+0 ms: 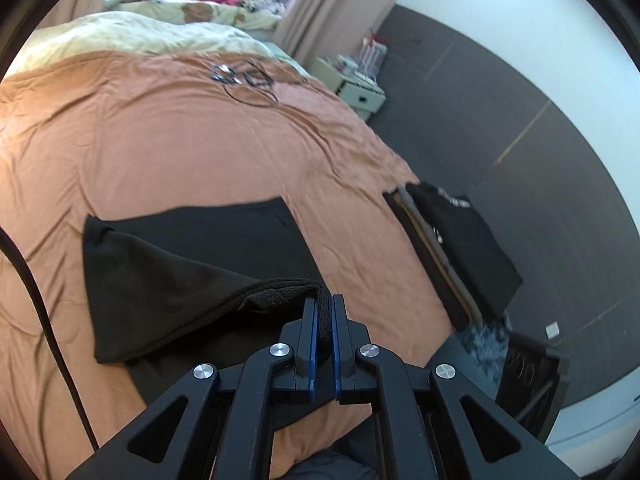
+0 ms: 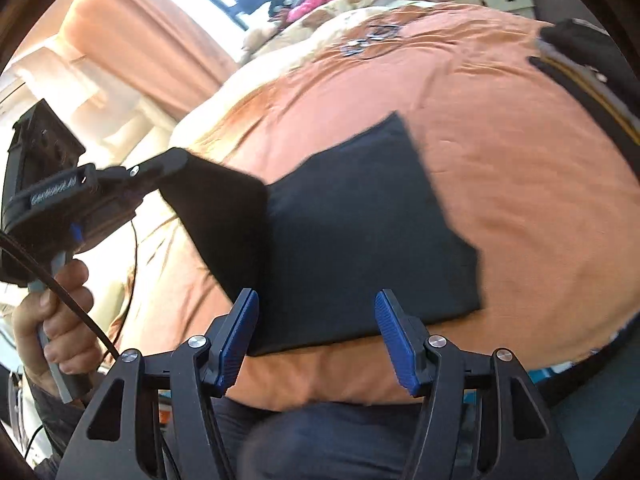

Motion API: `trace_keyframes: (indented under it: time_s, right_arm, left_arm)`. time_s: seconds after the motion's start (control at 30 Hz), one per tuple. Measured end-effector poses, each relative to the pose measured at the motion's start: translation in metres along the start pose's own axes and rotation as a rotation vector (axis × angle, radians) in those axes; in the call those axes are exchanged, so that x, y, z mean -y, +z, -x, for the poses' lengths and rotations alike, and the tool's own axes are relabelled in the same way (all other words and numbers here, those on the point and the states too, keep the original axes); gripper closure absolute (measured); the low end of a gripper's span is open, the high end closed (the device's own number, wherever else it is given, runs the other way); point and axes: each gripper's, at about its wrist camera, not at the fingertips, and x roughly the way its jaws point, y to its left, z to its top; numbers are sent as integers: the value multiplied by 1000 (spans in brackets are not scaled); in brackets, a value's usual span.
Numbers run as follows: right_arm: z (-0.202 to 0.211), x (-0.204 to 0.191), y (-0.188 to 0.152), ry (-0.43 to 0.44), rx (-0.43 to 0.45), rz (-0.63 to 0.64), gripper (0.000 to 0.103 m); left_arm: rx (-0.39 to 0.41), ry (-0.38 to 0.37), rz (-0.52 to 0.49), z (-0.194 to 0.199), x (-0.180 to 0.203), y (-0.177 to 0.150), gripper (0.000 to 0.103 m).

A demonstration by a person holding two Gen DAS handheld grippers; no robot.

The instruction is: Fold small clothes

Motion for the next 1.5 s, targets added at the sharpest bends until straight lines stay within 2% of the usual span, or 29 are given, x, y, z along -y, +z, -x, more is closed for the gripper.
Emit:
trace_keyframes:
  time_s: [0.23,0.27,0.33,0.43,0.47,0.5,0.57,0.7,0.93,1.1,1.3,1.5]
  right_arm:
    - [7,27,-16,-57,-15,-44,44]
    - [9,15,-20,-60,-19,-44,44]
    - [14,21,-29,-60,-35,-43,44]
    - [7,24,-29,-61,-70,-32,44]
    - [3,25,-29,-63,-82,-24,44]
    - [1,24,-28,-66,-91,-13,44]
    - [-6,23,-25,-72,-106,16,44]
    - [-16,15,-16,-85,-139,74,44]
    - [-31,-2,5,-168,-185,227,44]
    - [-34,-8,17,-192,-191,298,59]
    - [-60,-7,23,-251,-258,404,75]
    - [-83,-18,26,-315,-314,536,75]
  left_arm:
    - [-97,-35,-36,-46,20,-11,97]
    - [-111,-42,-37,-53,23,-12,97]
    - [-138,-47,-43,-64,28,-14,96]
    - [-182,-77,-46,-72,27,-18,82]
    - [-180,-72,-45,-71,25,-19,74]
    - [-173,-56,-46,-69,22,-21,67]
    - [-154,-9,-48,-63,13,-23,62]
    - [-151,44,-21,-51,-15,-29,62]
    - [-155,162,37,-37,-72,-54,62]
    - [-191,211,80,-42,-99,-73,62]
    - [-232,248,80,-47,-114,-88,62]
    - [-265,260,89,-51,-126,-102,62]
